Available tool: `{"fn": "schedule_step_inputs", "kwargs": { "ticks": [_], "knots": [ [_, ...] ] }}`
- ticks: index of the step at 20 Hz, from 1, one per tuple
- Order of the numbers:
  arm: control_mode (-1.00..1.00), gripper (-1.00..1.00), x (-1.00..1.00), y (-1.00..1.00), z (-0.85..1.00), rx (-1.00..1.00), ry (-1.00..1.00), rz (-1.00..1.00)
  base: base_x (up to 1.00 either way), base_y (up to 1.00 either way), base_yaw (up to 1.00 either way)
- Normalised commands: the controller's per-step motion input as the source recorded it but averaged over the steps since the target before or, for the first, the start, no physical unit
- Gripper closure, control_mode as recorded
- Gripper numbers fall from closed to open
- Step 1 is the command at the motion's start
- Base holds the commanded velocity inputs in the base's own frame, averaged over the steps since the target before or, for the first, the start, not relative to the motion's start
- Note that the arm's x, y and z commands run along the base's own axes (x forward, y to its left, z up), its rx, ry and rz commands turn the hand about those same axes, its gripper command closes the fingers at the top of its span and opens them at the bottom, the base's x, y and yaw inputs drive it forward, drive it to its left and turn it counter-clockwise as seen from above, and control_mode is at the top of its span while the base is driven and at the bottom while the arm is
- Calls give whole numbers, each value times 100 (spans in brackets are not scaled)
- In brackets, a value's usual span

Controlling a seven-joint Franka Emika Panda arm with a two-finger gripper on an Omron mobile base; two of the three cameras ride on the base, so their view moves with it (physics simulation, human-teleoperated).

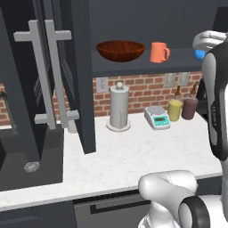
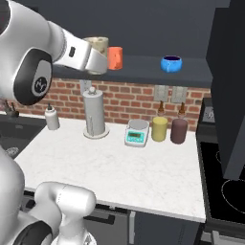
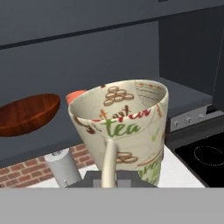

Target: Gather all objects into one cabinet and sort the glasses and bowls to opposite sides.

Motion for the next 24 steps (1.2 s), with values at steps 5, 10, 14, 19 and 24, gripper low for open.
{"fn": "schedule_step_inputs", "kwargs": {
  "ticks": [5,10,14,19,24],
  "knots": [
    [-100,100,75,-2,3,0,1,1,0,0,0],
    [-100,100,74,-11,0,0,0,4,0,0,0],
    [-100,100,74,-25,0,0,0,5,0,0,0],
    [-100,100,54,-35,-12,0,0,6,0,0,0],
    [-100,100,8,-23,-55,0,-11,6,0,0,0]
  ]
}}
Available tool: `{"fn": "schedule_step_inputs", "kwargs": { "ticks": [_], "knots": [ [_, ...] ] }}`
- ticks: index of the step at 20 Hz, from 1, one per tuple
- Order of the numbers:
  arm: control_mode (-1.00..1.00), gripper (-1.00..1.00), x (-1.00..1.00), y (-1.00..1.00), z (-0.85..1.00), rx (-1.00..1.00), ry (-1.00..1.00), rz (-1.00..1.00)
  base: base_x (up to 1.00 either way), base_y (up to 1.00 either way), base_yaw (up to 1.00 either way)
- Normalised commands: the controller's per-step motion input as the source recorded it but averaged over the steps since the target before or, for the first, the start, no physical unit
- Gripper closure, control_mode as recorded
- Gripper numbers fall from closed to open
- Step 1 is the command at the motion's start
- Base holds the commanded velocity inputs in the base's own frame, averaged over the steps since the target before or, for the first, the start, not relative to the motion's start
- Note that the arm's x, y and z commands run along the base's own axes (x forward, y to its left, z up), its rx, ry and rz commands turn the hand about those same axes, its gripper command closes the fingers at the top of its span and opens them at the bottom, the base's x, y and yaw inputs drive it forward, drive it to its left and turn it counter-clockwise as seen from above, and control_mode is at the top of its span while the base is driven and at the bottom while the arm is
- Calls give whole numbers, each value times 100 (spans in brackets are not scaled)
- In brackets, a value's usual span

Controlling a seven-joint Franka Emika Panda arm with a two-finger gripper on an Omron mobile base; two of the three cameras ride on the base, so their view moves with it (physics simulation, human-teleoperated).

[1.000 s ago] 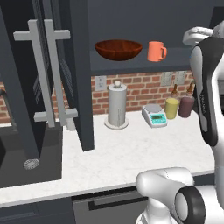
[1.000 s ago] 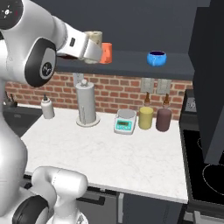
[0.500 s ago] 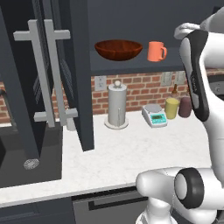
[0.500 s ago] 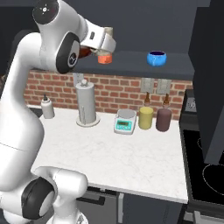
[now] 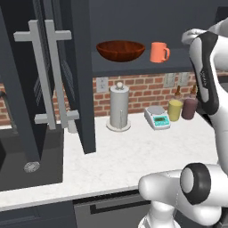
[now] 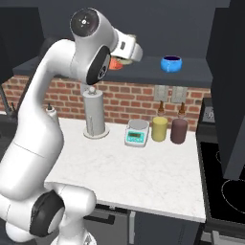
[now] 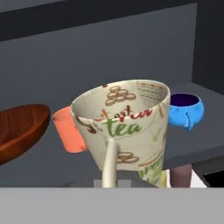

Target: Gather all objects into one cabinet and sort the glasses and bowls to opposite sides.

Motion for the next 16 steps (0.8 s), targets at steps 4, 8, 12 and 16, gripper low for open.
{"fn": "schedule_step_inputs", "kwargs": {
  "ticks": [4,8,12,16],
  "knots": [
    [-100,100,1,-3,-49,0,-12,7,0,0,0],
    [-100,100,40,0,2,6,-3,4,0,0,0],
    [-100,100,72,-8,12,3,0,1,0,0,0],
    [-100,100,70,-29,2,-1,0,2,0,0,0]
  ]
}}
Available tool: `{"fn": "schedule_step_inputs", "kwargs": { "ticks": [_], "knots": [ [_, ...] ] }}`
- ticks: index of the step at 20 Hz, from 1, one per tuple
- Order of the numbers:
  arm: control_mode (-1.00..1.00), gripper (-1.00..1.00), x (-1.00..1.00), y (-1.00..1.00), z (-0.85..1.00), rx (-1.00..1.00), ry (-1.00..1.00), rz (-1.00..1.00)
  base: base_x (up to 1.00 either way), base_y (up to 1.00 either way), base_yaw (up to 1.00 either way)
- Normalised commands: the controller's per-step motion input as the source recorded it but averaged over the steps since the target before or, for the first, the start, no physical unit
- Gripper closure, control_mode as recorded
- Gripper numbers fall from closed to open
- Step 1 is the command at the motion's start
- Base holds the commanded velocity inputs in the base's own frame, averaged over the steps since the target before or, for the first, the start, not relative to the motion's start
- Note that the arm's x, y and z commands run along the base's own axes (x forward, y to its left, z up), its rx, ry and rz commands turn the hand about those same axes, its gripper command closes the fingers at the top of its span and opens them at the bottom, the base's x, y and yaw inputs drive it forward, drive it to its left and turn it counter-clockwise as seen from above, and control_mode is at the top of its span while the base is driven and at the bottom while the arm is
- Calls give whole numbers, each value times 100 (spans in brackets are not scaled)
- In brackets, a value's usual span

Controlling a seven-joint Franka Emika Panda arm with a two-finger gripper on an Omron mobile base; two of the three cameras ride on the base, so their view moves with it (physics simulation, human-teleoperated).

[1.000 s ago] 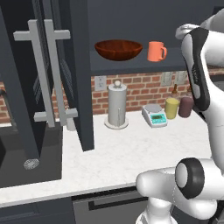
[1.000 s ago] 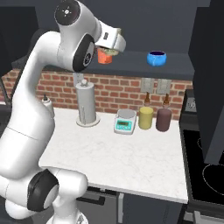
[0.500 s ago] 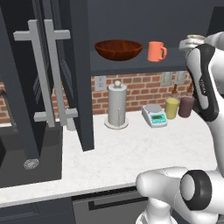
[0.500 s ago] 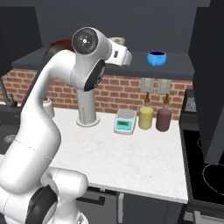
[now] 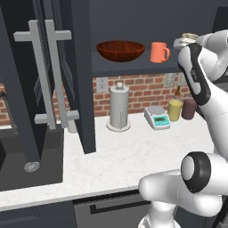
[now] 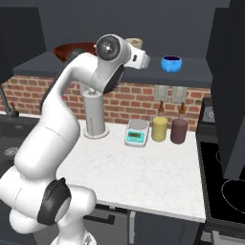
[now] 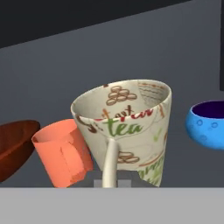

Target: Gather all objects into one cabinet and sort the glasses and bowls to opposite sides.

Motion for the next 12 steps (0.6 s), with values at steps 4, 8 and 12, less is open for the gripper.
{"fn": "schedule_step_inputs", "kwargs": {
  "ticks": [4,8,12],
  "knots": [
    [-100,100,37,-34,-1,-8,0,2,0,0,0],
    [-100,100,5,-15,-12,-10,0,4,0,0,0],
    [-100,100,0,0,0,-9,0,1,0,0,0]
  ]
}}
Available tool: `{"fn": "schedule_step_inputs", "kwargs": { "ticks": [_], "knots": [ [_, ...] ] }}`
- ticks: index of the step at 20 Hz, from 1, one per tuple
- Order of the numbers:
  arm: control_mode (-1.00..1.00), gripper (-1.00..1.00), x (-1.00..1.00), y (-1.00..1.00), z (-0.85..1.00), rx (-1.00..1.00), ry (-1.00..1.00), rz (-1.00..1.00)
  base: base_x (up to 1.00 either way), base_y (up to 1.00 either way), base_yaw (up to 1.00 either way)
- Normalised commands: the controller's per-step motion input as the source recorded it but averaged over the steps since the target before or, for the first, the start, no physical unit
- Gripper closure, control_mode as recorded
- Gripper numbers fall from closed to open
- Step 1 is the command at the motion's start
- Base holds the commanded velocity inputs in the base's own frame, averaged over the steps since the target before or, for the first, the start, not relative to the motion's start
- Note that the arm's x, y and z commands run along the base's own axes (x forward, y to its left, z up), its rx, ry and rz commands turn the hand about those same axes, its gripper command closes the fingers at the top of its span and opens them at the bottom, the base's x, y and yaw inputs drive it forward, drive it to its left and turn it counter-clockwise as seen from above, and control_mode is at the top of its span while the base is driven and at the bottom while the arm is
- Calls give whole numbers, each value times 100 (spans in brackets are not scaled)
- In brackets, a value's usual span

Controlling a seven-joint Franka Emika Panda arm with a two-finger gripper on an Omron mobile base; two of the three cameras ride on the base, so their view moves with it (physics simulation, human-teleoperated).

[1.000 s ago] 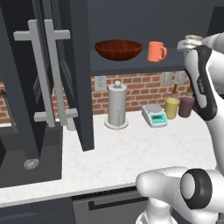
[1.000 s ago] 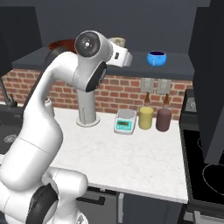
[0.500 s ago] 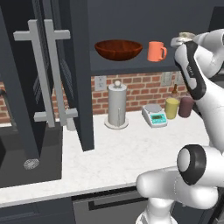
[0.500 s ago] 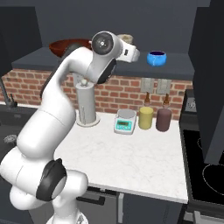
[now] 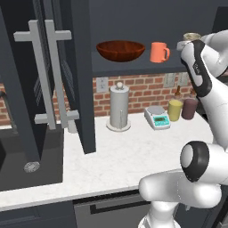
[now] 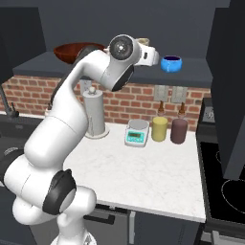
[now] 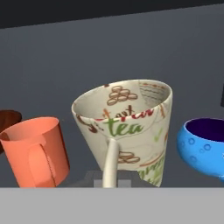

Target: Gather all objects into one cabinet and sort the glasses and bowls to opposite sides.

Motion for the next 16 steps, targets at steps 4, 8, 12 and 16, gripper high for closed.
{"fn": "schedule_step_inputs", "kwargs": {
  "ticks": [4,8,12,16],
  "knots": [
    [-100,100,10,0,0,-2,2,0,0,0,0],
    [-100,100,8,0,-7,0,6,0,0,0,0],
    [-100,100,0,0,0,2,8,-1,0,0,0],
    [-100,100,1,0,0,15,-1,-3,0,0,0]
  ]
}}
